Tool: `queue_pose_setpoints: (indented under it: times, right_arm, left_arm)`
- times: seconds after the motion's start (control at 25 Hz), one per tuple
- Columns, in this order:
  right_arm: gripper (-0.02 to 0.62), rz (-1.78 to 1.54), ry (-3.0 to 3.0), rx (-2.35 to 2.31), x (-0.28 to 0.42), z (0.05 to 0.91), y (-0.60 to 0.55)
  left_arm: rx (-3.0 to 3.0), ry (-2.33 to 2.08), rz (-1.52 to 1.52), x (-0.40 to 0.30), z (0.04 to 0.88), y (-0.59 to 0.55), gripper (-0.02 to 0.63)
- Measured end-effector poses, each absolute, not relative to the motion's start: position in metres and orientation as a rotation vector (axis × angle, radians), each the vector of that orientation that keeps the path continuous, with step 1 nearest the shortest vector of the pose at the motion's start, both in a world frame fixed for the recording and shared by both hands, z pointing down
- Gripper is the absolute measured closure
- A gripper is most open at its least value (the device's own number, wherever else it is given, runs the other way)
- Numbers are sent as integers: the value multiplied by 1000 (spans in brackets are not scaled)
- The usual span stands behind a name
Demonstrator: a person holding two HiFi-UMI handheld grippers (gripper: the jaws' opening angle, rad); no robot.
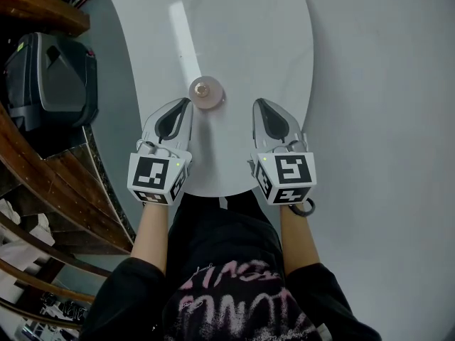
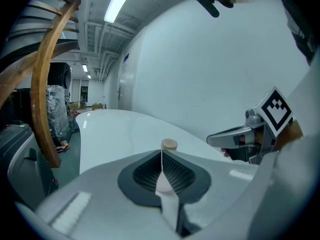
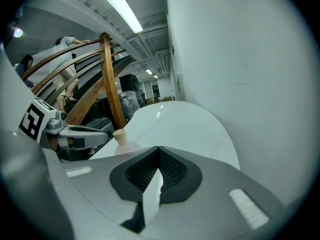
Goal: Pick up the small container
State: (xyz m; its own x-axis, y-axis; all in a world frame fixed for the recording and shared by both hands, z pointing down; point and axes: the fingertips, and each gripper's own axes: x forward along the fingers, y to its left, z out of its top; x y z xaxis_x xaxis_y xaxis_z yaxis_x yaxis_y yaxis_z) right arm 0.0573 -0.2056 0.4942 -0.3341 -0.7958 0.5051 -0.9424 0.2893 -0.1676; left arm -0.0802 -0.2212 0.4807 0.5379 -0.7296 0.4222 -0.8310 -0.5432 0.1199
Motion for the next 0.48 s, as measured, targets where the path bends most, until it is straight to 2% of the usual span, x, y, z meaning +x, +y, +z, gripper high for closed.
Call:
queue_pose_setpoints:
  times: [0.12, 0.48]
  right_arm:
    - [584, 639, -2237, 1576, 57, 497, -207]
    - [584, 649, -2231, 1579, 57, 497, -208]
  left_arm:
    - [2495, -1286, 474, -79, 480, -223, 587]
    - [2507, -1220, 498, -70, 488, -223, 453]
